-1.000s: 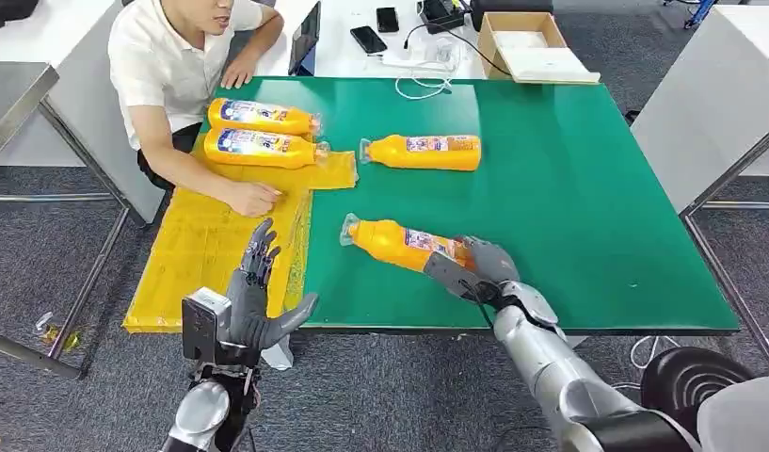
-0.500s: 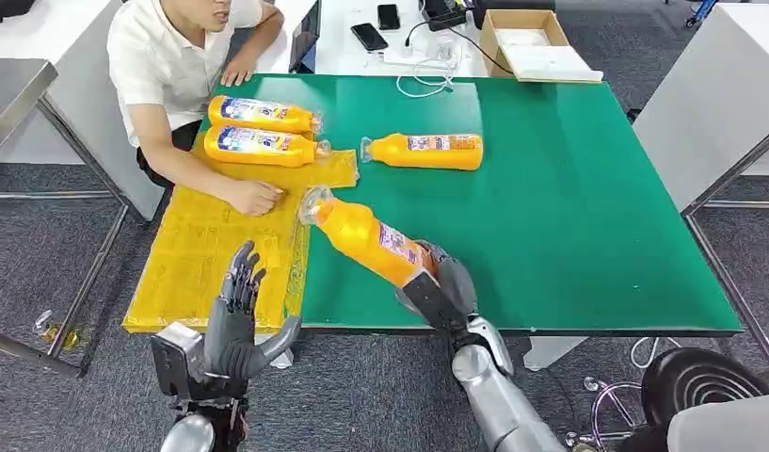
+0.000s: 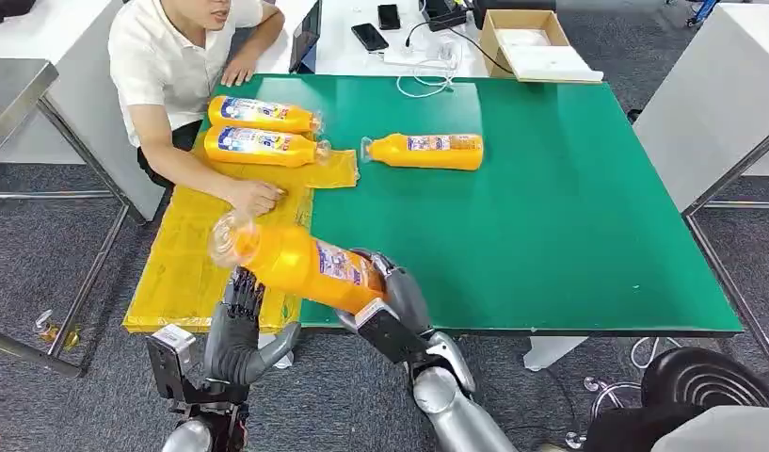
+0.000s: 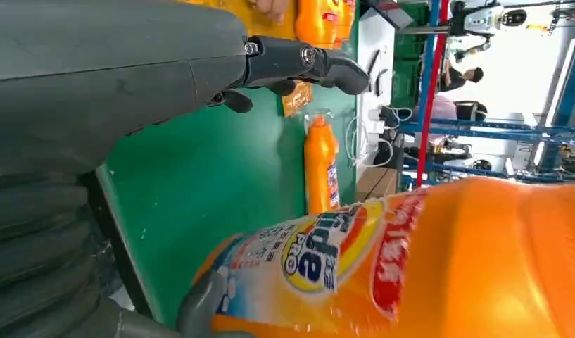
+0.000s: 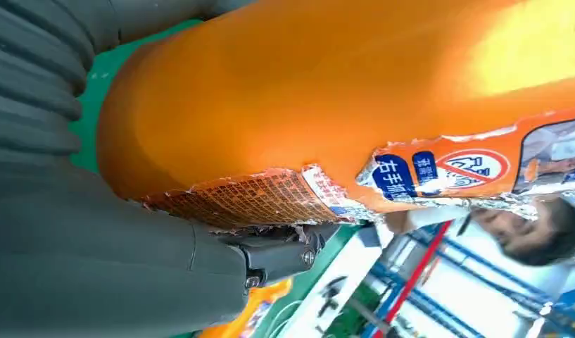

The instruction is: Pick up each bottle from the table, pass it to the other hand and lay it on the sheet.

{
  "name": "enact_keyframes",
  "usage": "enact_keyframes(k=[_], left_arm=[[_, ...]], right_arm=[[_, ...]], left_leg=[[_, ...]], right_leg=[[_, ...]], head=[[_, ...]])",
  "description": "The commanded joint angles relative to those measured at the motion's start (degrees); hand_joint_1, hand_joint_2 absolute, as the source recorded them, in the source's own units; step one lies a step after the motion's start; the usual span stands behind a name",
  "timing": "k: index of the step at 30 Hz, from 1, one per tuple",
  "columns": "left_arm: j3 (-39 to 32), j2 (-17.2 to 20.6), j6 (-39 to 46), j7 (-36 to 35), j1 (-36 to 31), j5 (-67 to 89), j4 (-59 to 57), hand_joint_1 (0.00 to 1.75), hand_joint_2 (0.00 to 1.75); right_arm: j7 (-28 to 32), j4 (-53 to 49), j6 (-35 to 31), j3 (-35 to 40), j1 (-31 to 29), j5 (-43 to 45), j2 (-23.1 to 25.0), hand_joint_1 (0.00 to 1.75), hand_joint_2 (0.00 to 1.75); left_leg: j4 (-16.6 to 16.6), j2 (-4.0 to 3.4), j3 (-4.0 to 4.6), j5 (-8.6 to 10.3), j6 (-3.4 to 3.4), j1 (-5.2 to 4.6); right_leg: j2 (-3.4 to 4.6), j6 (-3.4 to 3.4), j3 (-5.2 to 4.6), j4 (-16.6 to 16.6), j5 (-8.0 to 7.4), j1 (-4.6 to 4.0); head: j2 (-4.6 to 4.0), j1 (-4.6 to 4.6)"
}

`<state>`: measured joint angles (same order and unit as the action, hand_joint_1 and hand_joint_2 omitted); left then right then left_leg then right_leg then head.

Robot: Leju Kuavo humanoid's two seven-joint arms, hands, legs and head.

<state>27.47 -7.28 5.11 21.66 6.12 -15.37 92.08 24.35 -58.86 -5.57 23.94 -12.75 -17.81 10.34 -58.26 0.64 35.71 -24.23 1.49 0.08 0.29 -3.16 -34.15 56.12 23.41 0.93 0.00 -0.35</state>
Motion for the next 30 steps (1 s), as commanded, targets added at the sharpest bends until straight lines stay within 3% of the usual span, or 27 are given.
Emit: enact_keyframes(k=[1,6,10,15,21,23,30], left_arm=[[1.7,-0.4,0.7,1.6,-5.8,0.9,-5.5,0.0,1.75],[1.9,-0.6,1.4,3.5,-5.6,-0.5,-4.3,0.0,1.75],[2.1,-0.4,-3.7,3.3,-4.3,-7.2,-1.0,0.0,1.75],[2.8,0.3,-5.4,2.5,-3.9,-7.7,-0.8,0.0,1.75],[2.9,0.7,-6.2,2.3,-3.1,-6.9,-1.2,0.0,1.75],[2.8,0.9,-6.3,2.4,-2.8,-6.0,-1.5,0.0,1.75],[2.2,0.9,-6.1,3.1,-2.5,-3.9,-1.5,0.0,1.75]], right_arm=[[3.1,0.2,0.4,8.2,-0.9,2.5,-0.3,1.75,1.75],[3.4,1.4,1.1,10.2,-0.9,4.6,-0.7,1.75,1.75],[3.0,8.2,1.7,12.4,-3.6,4.6,-0.6,1.75,1.75],[3.2,9.9,2.2,11.7,-4.7,5.6,-0.2,1.75,1.75],[2.5,8.5,6.1,7.9,-4.1,11.7,0.1,1.75,1.75],[2.0,7.7,7.9,6.4,-3.6,14.0,-0.3,1.75,1.75],[0.9,8.7,6.5,6.4,-3.9,12.3,-0.9,1.75,1.75]], left_leg=[[0.0,0.02,-0.21,-0.05,-0.07,0.03],[0.0,-0.01,-0.26,-0.09,-0.08,0.02],[0.1,-0.04,-0.3,-0.09,-0.08,0.04],[0.1,-0.12,-0.35,-0.11,-0.09,0.03],[0.0,-0.05,-0.13,-0.03,-0.04,0.01],[0.1,-0.11,-0.4,-0.14,-0.1,0.02],[0.1,-0.04,-0.2,-0.04,-0.06,0.01]], right_leg=[[-0.09,0.12,0.22,0.0,0.07,-0.04],[-0.06,0.13,0.27,0.0,0.1,-0.04],[-0.05,0.13,0.3,-0.1,0.09,-0.06],[0.0,0.15,0.31,-0.1,0.09,-0.06],[-0.01,0.08,0.12,0.0,0.03,-0.02],[-0.01,0.17,0.37,0.0,0.14,-0.04],[-0.04,0.09,0.19,-0.1,0.04,-0.02]], head=[[0.0,0.0],[0.0,0.02],[0.0,0.0],[0.0,-0.02],[0.0,0.02],[0.0,0.0],[0.0,0.0]])
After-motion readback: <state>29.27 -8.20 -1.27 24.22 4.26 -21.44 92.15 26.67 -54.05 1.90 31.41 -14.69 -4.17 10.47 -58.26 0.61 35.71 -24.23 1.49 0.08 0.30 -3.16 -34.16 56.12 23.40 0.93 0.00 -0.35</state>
